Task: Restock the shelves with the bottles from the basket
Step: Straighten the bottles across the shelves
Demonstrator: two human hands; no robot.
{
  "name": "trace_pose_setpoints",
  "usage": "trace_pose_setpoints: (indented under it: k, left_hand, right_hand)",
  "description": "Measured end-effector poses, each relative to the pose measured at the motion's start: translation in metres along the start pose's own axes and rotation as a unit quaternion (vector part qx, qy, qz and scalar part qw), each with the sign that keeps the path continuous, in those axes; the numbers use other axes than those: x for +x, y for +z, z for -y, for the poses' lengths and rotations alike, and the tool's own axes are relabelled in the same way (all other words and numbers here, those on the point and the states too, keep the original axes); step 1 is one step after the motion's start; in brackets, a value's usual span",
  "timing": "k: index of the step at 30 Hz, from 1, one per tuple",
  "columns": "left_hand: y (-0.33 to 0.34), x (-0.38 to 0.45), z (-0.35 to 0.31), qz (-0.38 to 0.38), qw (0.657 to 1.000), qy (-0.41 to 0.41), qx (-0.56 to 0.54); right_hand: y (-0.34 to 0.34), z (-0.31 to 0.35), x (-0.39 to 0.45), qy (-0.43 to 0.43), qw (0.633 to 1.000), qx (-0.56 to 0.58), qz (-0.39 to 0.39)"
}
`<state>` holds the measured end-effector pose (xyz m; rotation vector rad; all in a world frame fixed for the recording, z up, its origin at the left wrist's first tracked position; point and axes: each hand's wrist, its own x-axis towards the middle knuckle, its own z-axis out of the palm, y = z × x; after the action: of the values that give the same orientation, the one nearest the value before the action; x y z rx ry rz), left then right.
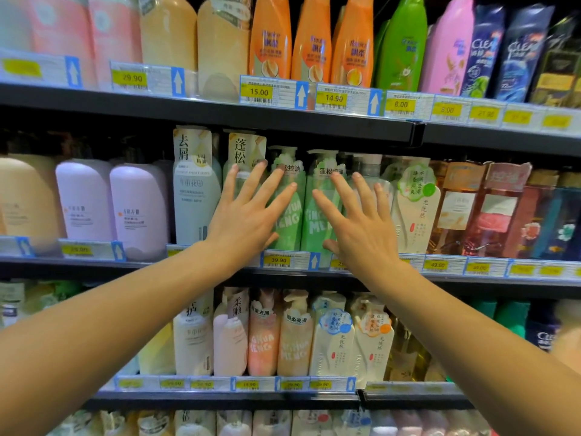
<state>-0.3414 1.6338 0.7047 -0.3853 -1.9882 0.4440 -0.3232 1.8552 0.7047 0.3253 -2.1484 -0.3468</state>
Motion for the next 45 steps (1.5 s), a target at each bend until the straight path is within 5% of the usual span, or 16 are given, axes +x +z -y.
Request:
trace_pose_setpoints:
  k: [20, 29, 45]
  left_hand:
    - [-0.002, 0.005, -0.005, 0.045, 0.999, -0.011, 0.003]
    - [-0.013, -0.045, 0.048, -0.054, 0.992, -0.083, -0.078]
    - [0.000, -0.072, 0.080, 0.025, 0.970, -0.120, -0.210]
  right_hand:
    - [0.002, 0.002, 0.002, 0.012, 0.999, 0.006, 0.029]
    - [-0.015, 0.056, 0.013, -0.029, 0.988, 0.135, -0.072]
    - [-0.011, 0.105, 0.053, -0.099, 0.992, 0.070, -0.024]
